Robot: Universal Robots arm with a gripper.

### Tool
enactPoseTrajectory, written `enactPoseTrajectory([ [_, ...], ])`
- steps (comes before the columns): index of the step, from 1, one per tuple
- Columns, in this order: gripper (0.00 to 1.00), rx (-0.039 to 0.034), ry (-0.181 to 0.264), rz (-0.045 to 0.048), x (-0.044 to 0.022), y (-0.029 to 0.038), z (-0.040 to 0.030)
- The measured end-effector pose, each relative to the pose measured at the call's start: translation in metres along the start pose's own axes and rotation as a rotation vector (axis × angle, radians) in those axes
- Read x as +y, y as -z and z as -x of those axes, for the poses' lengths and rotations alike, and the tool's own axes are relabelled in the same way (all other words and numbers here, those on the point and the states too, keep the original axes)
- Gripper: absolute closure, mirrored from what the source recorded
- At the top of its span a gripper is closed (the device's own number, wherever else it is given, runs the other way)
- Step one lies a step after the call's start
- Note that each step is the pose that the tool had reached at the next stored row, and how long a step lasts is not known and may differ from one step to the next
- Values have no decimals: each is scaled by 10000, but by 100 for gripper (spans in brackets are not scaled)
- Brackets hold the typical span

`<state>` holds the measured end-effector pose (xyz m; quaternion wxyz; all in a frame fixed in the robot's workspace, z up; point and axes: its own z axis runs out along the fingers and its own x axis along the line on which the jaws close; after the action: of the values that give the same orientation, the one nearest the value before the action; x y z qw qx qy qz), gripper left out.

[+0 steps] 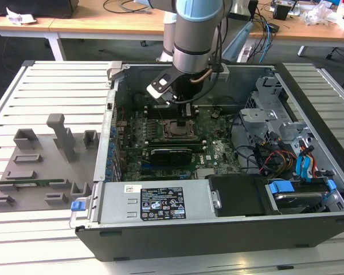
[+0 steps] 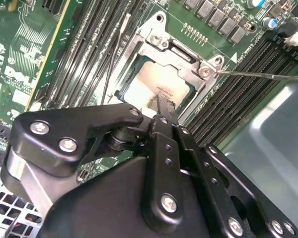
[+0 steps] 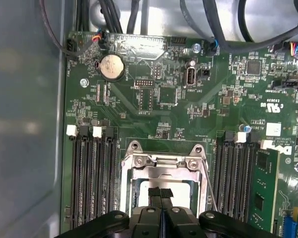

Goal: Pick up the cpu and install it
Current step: 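Close the cpu cover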

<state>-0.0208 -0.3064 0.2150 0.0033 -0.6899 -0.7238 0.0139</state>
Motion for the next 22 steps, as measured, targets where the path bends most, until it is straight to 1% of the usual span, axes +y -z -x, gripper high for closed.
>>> enactPoseTrajectory([
  [3,89,-1,0,0,0,67,1],
  [9,89,0,1,0,-1,124,2],
  [13,89,-1,1,0,-2,180,3],
  [14,89,0,1,0,-3,204,3],
  [18,89,0,0,0,-4,244,4],
  [22,89,-1,1,0,-5,314,5],
])
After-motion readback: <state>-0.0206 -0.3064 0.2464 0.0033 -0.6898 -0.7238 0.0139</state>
